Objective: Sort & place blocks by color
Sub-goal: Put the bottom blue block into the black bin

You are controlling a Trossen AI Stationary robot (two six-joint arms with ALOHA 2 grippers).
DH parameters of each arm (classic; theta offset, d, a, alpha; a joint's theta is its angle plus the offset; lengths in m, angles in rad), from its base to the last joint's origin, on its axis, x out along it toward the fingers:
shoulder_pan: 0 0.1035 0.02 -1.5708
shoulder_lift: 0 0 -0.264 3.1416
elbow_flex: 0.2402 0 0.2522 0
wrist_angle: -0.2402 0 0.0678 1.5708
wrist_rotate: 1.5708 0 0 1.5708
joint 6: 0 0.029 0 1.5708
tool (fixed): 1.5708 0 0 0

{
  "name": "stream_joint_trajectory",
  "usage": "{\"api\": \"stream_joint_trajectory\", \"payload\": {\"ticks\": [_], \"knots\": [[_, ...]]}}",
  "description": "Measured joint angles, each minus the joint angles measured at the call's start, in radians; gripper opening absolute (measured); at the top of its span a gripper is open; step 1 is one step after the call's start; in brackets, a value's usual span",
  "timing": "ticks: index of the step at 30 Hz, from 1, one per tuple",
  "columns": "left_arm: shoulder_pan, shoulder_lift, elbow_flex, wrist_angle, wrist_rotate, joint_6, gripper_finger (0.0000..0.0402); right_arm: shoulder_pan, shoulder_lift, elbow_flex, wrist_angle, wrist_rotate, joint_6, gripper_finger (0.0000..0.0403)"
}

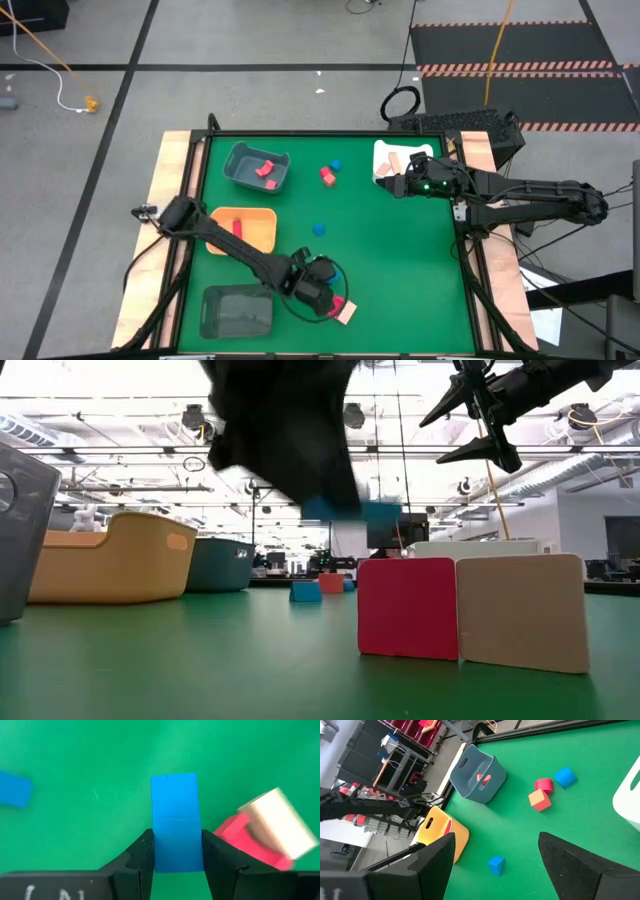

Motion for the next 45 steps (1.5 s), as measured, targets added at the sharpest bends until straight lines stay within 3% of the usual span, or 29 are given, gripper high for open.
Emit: {"api": "stream_joint_trajectory", "payload": {"ticks": [10,17,24,28,33,41,45], "knots": [[-0.044,-0.238,0.003,-0.076,0.022,-0.010,0.0131,0.000,0.000,0.000,0.000,0.000,-0.002,0.0279],[-0.185,-0.385,0.003,-0.328,0.053,-0.229,0.0131,0.000,0.000,0.000,-0.002,0.000,0.000,0.0279],[-0.337,-0.383,-0.003,-0.438,0.176,-0.469,0.0131,0.000,0.000,0.000,-0.002,0.000,-0.002,0.0279],[-0.389,-0.375,-0.058,-0.445,0.185,-0.607,0.0134,0.000,0.000,0.000,-0.003,0.000,-0.001,0.0279],[-0.429,-0.376,-0.180,-0.424,0.221,-0.758,0.0146,0.000,0.000,0.000,-0.003,0.000,-0.002,0.0279],[-0.426,-0.376,-0.396,-0.115,0.259,-0.865,0.0144,0.000,0.000,0.000,-0.003,0.000,-0.001,0.0279],[-0.407,-0.376,-0.438,-0.060,0.263,-0.945,0.0163,0.000,0.000,0.000,-0.003,0.000,0.000,0.0279]]}}
